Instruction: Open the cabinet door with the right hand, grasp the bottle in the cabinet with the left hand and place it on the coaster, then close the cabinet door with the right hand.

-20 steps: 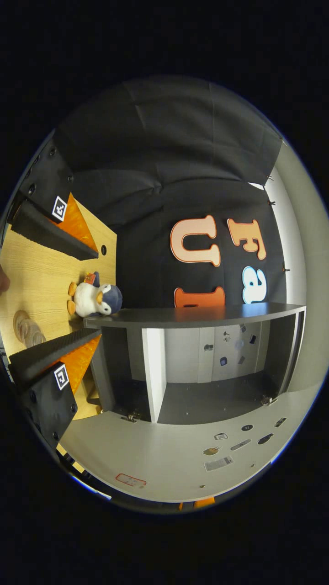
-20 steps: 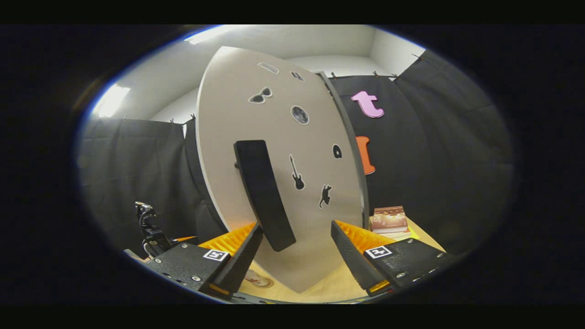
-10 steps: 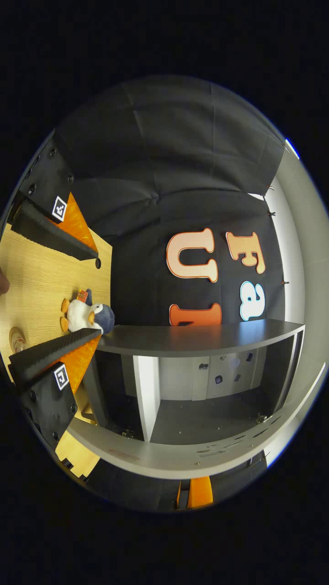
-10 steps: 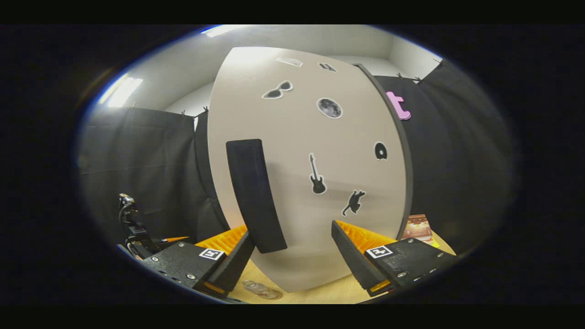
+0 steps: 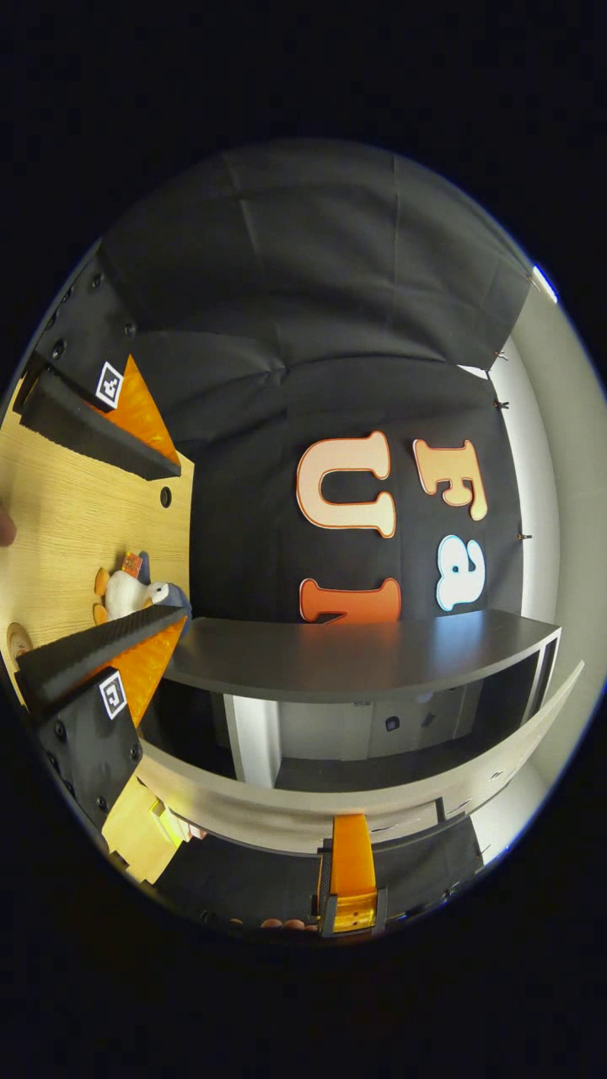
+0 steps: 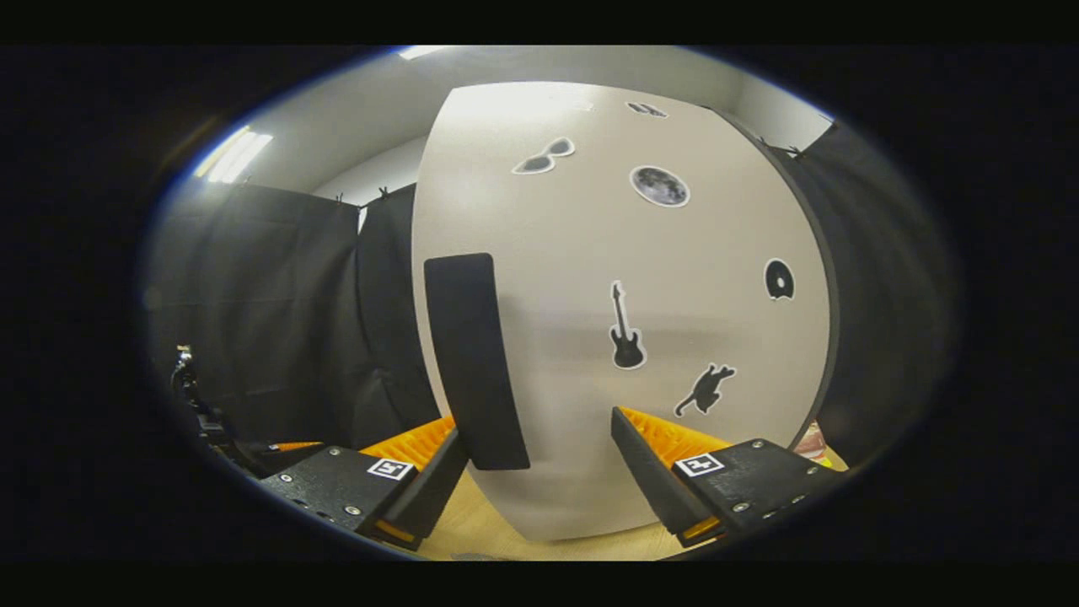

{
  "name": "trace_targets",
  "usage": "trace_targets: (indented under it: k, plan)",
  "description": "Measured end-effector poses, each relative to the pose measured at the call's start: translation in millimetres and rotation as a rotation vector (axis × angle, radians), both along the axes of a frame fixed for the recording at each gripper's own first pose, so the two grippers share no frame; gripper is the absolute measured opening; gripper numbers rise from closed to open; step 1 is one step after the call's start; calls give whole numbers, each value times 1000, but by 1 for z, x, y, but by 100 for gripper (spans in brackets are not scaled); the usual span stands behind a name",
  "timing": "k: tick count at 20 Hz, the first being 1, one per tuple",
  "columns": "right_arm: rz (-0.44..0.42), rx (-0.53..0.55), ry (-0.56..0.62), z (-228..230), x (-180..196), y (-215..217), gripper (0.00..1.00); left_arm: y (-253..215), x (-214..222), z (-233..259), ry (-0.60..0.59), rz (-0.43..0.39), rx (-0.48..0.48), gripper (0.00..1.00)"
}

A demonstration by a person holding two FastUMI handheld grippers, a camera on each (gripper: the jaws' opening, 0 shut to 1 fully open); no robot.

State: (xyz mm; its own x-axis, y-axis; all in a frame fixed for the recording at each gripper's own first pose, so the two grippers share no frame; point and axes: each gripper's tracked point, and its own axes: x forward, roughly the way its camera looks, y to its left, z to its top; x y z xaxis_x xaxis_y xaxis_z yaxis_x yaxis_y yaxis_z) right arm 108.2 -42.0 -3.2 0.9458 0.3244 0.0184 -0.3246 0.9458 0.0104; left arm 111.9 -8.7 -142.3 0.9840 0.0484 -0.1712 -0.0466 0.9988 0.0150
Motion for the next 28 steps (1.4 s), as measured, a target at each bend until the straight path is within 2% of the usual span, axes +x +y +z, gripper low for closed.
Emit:
trace_targets:
  k: [3,7,11,12,13,14,15,18,19,20,21,25,28]
  plan:
    - [-36,20,-10,1,6,3,97,1,17,-9,9,-12,-11,97]
    - [-91,-30,-32,0,12,2,96,0,35,-22,23,-20,-32,97]
    - [-142,-43,-54,-1,13,1,96,-1,47,-37,41,-31,-51,97]
    - [-151,-50,-61,-4,17,2,100,-2,49,-39,41,-34,-51,97]
    - [-158,-54,-70,-6,21,2,97,-1,52,-41,44,-32,-51,97]
    - [-166,-57,-73,-7,26,1,100,0,53,-43,47,-30,-55,97]
    - [-172,-58,-76,-6,29,1,97,-1,54,-45,49,-28,-60,97]
    - [-192,-63,-78,-9,34,0,97,0,56,-48,53,-25,-65,97]
    - [-199,-65,-78,-10,36,-2,100,1,55,-47,51,-23,-64,97]
    - [-202,-63,-87,-10,38,-2,97,1,56,-47,50,-22,-63,97]
    - [-204,-64,-87,-12,40,-2,100,1,55,-47,49,-21,-62,97]
    - [-194,-60,-76,-11,37,0,97,-1,50,-42,47,-19,-62,97]
    - [-175,-31,-71,-4,23,0,97,-5,41,-32,30,-23,-60,97]
